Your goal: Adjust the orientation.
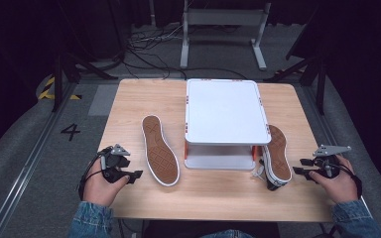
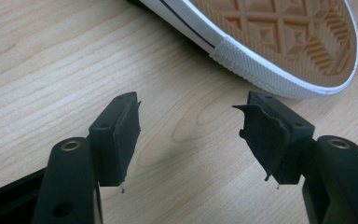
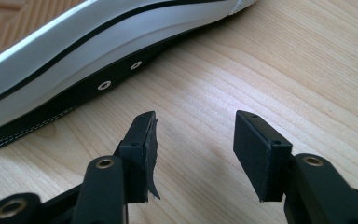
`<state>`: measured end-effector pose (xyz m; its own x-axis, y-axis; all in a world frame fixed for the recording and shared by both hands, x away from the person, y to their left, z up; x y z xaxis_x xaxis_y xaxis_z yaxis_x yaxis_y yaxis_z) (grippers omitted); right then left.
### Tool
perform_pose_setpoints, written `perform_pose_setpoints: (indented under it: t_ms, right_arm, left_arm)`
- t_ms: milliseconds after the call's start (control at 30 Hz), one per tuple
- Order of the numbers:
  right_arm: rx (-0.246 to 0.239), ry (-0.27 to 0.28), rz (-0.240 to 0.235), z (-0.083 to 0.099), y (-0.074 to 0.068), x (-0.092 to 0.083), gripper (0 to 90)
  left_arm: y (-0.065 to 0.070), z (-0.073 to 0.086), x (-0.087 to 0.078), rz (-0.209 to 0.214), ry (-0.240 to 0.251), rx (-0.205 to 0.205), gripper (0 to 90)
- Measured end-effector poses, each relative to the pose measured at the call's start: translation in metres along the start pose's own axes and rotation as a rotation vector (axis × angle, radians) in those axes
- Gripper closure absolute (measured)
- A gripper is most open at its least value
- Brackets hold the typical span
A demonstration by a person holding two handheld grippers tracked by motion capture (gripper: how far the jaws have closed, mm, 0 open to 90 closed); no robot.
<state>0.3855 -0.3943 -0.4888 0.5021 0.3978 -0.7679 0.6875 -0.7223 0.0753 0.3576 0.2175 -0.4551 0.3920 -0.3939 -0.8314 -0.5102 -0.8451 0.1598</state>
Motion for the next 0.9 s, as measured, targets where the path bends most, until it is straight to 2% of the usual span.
perform_pose_setpoints:
  t_ms: [167,300,433,500,567,667,700,767,900]
  right_arm:
    - [-0.003,0.002,0.001,0.000,0.000,-0.001,50.7]
    - [-0.001,-0.001,-0.001,0.001,-0.001,-0.002,50.6]
    - [-0.003,-0.004,0.001,0.003,-0.003,-0.003,50.7]
    - [-0.002,0.000,0.005,0.004,-0.004,-0.004,50.7]
    - [-0.003,0.001,0.006,0.004,-0.004,-0.005,50.7]
    - [0.000,-0.001,0.006,0.005,-0.005,-0.006,50.6]
    - [-0.004,-0.001,0.007,0.005,-0.005,-0.006,50.4]
    - [-0.010,0.001,0.011,0.006,-0.006,-0.006,49.7]
    - [-0.011,0.003,0.012,0.005,-0.007,-0.004,49.2]
  left_arm:
    - [0.004,-0.006,-0.005,0.003,0.001,0.025,41.3]
    - [0.011,-0.018,-0.010,0.032,0.027,0.039,47.0]
    - [0.019,-0.030,-0.014,0.073,0.053,0.067,61.7]
    - [0.024,-0.038,-0.014,0.094,0.054,0.099,68.9]
    - [0.028,-0.044,-0.013,0.102,0.059,0.130,77.5]
    - [0.031,-0.051,-0.010,0.108,0.060,0.147,88.7]
    - [0.031,-0.053,-0.009,0.105,0.065,0.163,88.7]
    - [0.031,-0.058,-0.004,0.112,0.075,0.158,89.6]
    - [0.023,-0.063,0.008,0.090,0.094,0.170,89.7]
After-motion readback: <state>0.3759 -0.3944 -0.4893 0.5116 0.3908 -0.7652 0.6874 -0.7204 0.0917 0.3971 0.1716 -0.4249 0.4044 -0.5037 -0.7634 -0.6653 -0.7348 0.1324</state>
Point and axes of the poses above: each handheld gripper's, and its own axes: x roughly forward along the jaws, z roughly out of its underside, y roughly to its right, the point moved 4 cm from there along x, roughly forward along the jaws, and after that the axes turned 7 degrees about -x, right-handed, at the moved point
